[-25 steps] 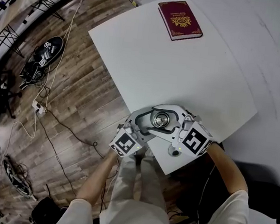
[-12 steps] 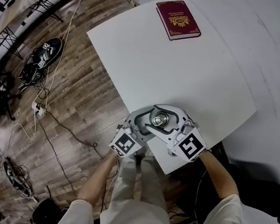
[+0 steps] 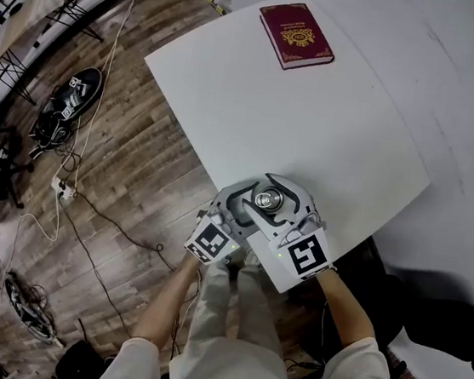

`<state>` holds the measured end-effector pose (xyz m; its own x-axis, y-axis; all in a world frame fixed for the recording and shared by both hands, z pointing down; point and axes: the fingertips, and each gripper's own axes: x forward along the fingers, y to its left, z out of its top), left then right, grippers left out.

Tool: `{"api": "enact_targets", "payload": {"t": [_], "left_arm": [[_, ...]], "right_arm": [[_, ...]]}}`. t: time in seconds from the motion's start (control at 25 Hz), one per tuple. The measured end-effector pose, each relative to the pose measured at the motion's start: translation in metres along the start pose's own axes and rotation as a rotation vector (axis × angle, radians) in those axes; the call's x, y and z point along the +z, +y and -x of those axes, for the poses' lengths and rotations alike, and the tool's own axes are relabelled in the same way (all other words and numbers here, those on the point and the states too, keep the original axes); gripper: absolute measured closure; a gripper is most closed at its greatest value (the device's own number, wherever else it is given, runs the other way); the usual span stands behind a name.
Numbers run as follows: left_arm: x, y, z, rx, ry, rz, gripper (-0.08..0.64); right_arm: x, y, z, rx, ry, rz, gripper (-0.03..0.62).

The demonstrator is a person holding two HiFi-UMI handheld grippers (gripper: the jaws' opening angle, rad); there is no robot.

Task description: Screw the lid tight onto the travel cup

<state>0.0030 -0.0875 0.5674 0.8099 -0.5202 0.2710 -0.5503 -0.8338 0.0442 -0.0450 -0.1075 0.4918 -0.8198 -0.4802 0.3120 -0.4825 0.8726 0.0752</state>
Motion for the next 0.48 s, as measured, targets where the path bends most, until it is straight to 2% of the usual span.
{"api": "enact_targets", "payload": {"t": [0.32, 0.48], "left_arm": [[-0.001, 0.001, -0.002, 0.003, 0.002, -0.001, 0.232], [0.0, 0.001, -0.001, 0.004, 0.002, -0.002, 0.233]], "right_arm": [[0.0, -0.014, 0.001, -0.229, -0.014, -0.078, 0.337], [0.0, -0.016, 0.002, -0.305, -0.004, -0.1, 0.337]]}}
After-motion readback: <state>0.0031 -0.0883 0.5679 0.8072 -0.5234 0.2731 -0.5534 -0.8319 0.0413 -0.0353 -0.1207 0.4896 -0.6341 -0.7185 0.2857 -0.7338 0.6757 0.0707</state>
